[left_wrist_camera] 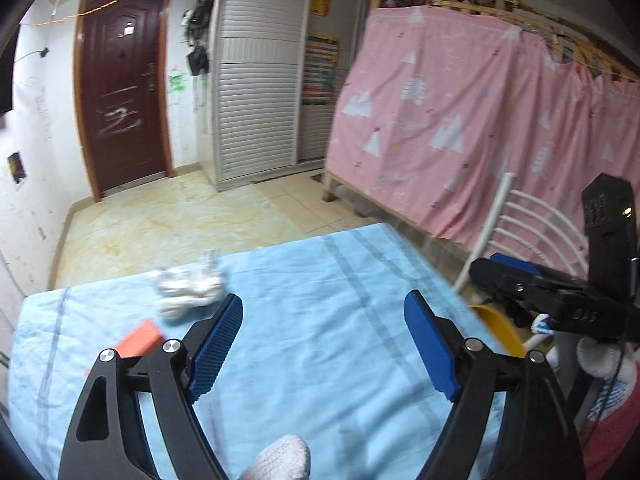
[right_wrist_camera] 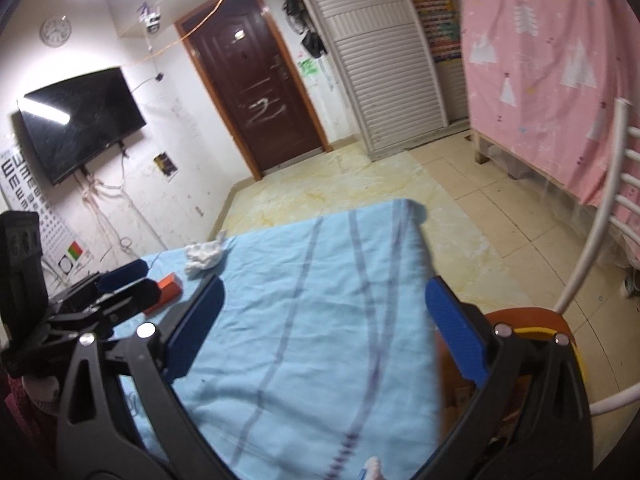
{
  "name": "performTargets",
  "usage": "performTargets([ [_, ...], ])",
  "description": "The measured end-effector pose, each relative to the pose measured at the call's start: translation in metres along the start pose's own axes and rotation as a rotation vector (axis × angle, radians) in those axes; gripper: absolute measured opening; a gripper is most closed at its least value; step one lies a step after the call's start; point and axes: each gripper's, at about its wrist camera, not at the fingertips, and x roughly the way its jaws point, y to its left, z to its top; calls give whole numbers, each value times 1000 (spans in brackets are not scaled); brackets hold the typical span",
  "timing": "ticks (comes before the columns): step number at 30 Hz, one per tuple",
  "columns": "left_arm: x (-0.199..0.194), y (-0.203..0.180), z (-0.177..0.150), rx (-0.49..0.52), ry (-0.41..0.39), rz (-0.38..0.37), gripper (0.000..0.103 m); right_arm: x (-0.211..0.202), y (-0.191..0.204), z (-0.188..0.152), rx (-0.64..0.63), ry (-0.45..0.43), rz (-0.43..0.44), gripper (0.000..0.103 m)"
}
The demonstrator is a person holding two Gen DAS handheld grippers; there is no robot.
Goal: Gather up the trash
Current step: 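Move both open tools back over the orange box and white cloth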
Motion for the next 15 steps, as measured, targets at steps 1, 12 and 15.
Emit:
performTargets([
  [1,0,10,0,1,3,19,74,8,10,1,-16,13,5,97],
  [12,2,87,-8,15,54,113,74,67,84,6,-139,114,36,97],
  [15,7,102,-12,27,85,122,74,81,97,8,-165,135,33,97],
])
